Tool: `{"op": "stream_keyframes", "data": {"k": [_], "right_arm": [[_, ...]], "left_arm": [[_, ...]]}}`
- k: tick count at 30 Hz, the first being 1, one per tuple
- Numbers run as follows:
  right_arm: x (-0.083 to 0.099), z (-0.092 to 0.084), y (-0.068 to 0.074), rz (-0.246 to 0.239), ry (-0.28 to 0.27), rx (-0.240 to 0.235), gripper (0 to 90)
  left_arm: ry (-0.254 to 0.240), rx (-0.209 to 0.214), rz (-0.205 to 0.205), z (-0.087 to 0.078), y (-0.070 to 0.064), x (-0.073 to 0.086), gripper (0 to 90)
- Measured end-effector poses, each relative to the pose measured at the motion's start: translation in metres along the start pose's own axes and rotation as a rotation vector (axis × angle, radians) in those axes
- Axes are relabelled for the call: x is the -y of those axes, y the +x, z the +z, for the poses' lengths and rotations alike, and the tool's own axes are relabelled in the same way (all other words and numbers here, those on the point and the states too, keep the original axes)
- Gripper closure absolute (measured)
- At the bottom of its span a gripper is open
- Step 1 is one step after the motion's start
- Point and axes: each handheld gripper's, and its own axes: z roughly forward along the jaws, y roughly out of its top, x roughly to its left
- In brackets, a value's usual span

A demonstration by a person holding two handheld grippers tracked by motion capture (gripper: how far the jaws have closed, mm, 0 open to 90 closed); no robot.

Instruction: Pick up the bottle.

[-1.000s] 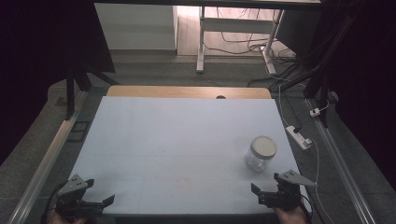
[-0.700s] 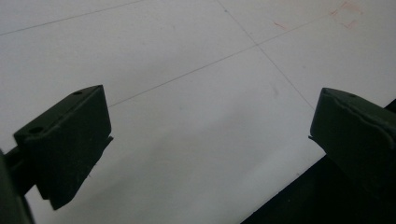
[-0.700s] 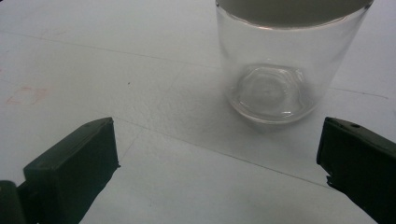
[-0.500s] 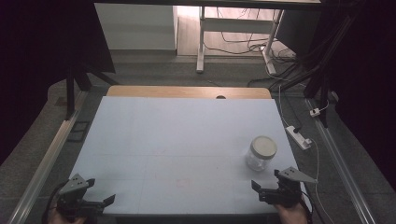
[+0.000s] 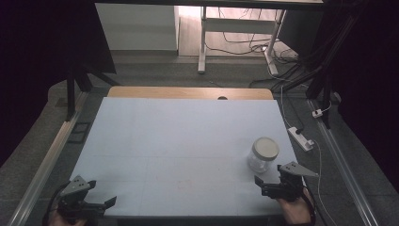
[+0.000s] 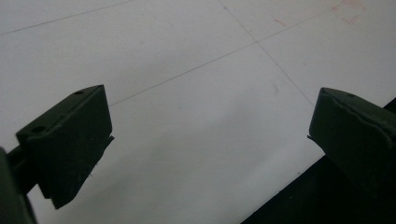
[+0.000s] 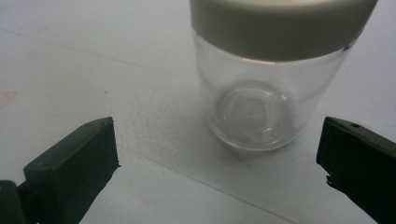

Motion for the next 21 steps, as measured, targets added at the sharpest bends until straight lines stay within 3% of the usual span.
{"op": "stream_keyframes", "data": {"k": [3,21], "right_arm": [[-0.001,0.003,-0.004,0.019,0.004,-0.002,0.0],[-0.009,0.022,-0.022,0.031,0.013,0.04,0.0]], "left_arm": [[0.0,0.0,0.0,0.0,0.0,0.0,0.5],[0.004,0.0,-0.004,0.0,0.001,0.0,0.5]]}}
